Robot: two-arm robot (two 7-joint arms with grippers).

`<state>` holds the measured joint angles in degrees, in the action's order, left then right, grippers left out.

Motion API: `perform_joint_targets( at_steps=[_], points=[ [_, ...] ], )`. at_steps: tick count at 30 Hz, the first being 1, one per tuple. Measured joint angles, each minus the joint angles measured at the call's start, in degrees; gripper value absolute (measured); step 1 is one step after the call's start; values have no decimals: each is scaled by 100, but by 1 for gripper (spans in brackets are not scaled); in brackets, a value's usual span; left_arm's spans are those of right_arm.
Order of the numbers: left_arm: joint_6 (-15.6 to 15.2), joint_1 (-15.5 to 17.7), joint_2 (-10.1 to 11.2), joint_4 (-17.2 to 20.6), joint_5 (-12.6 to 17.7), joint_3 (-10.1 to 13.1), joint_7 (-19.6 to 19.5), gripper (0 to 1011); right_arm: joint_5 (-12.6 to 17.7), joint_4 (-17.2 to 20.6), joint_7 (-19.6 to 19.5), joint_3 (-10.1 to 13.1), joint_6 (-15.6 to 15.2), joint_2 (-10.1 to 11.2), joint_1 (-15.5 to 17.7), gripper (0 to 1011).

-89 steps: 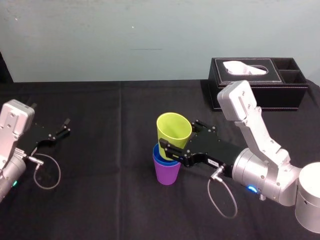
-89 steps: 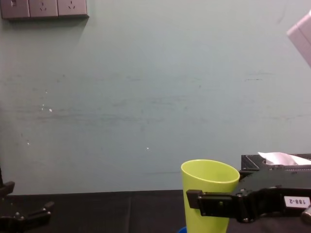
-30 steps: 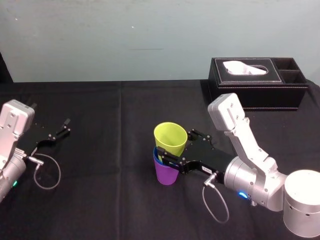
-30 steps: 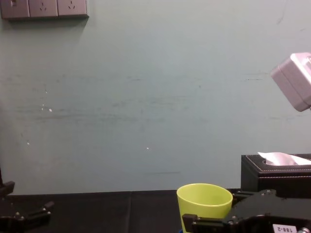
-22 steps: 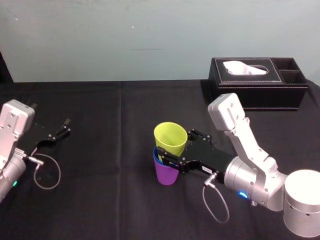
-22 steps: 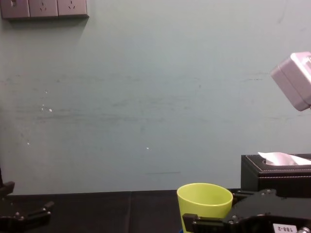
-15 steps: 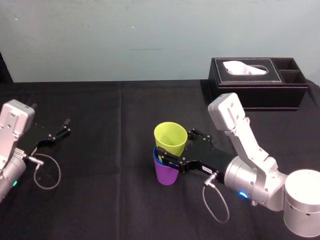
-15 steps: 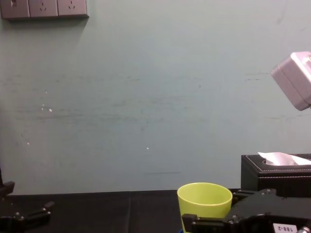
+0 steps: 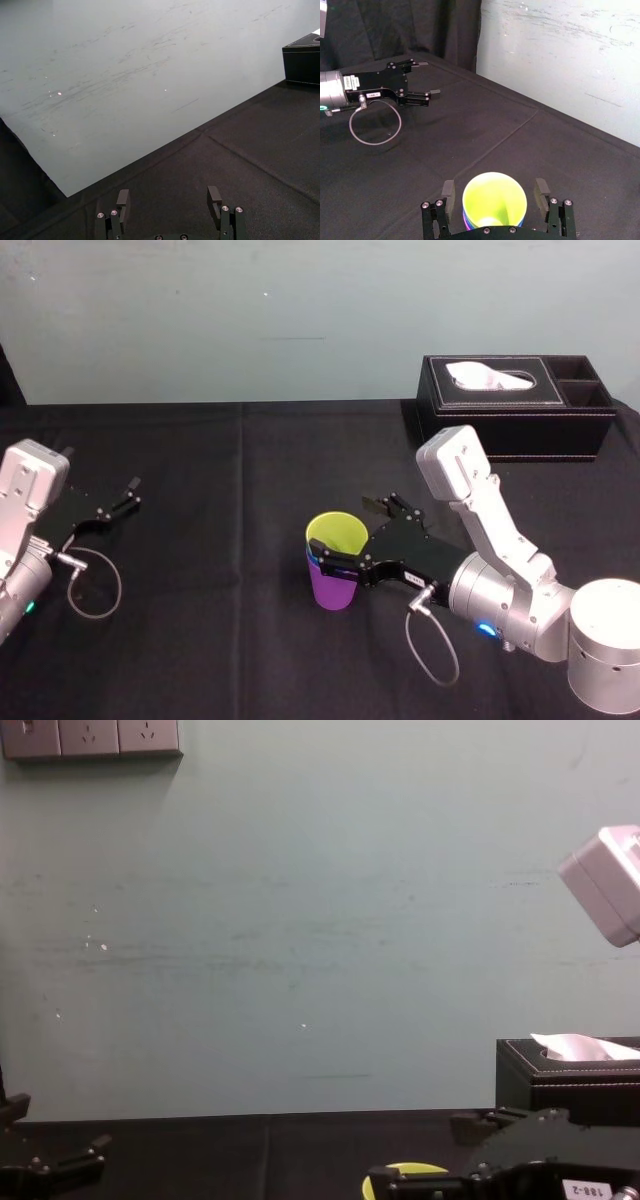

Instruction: Stack the three plastic cups sequentially using one hand.

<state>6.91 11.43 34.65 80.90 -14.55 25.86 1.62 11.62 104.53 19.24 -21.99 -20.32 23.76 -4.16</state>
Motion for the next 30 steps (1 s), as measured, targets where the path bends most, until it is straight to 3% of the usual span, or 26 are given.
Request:
perform_joint_targets(
  at_steps=[14,30],
  points=[
    [0,0,0,0,0,0,0,1010,2,27,-13,32,30,-2,24,1003],
    [0,0,0,0,0,0,0,1010,-78,463,-155,627,387,308,450,1003]
  ],
)
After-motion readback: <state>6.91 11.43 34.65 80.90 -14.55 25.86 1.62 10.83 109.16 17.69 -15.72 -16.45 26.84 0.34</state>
